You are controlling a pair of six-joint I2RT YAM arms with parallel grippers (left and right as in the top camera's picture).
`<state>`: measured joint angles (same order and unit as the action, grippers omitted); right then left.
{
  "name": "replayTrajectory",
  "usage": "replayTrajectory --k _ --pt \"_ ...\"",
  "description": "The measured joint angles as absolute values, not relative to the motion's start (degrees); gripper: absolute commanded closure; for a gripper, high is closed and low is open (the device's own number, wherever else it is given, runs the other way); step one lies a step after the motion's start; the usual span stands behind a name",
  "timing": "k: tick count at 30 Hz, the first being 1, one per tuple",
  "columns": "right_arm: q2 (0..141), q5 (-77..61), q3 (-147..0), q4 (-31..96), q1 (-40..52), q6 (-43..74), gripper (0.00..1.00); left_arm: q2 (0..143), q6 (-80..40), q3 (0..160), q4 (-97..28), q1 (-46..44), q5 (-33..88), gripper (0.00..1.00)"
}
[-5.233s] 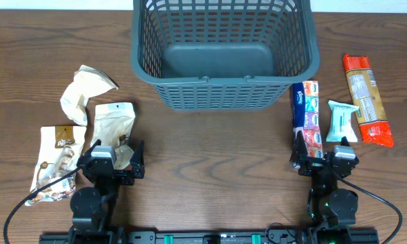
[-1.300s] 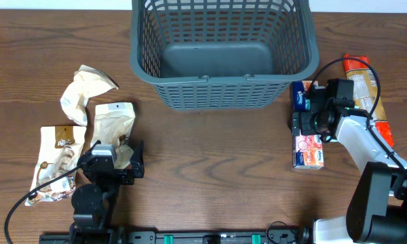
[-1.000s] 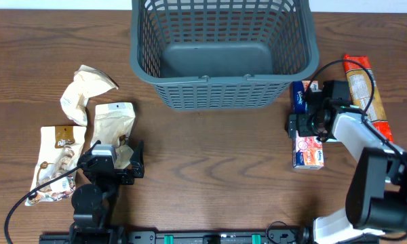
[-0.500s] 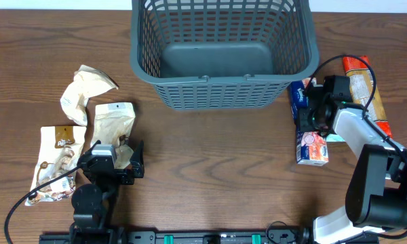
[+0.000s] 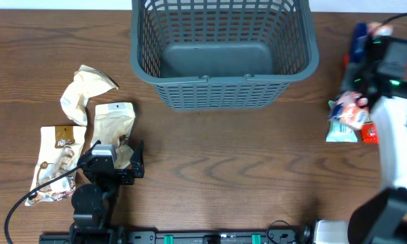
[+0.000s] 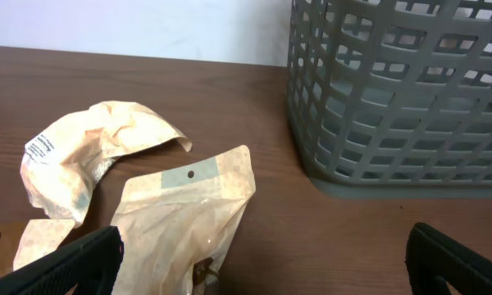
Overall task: Pack container
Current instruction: 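Lift the tissue strip with the right gripper and carry it over the basket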
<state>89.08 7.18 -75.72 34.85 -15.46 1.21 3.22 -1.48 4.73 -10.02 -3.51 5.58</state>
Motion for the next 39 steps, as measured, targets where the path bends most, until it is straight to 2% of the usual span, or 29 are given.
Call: replayTrajectory --k 5,12,19,23,29,39 --pt "84.68 6.74 -77.56 34.11 -18.06 2.81 0.99 3.22 -1.48 4.73 -10.02 -3.51 5.61 0.01" --pt "79.81 1.63 -85.86 31.73 -12.14 -2.94 0.99 3.22 -1.48 4.73 -10.02 -3.51 5.63 0.01" --pt "77.54 -3.64 -98.17 30.57 1.72 -19.94 0.99 3.22 -1.5 4.73 -10.09 -3.51 5.63 0.01" --pt "77.8 -10.46 -99.61 30.37 7.44 -30.39 0.99 3.22 -1.48 4.73 -10.09 -3.51 5.63 0.02" --pt "83.15 -21.17 -99.63 28.03 11.92 -41.71 0.99 3.22 -1.48 4.73 -10.09 -3.51 5.65 0.01" --pt "97.58 -24.51 -99.63 26.17 17.32 -48.53 0.99 3.22 -1.48 4.73 -10.09 -3.51 5.65 0.01"
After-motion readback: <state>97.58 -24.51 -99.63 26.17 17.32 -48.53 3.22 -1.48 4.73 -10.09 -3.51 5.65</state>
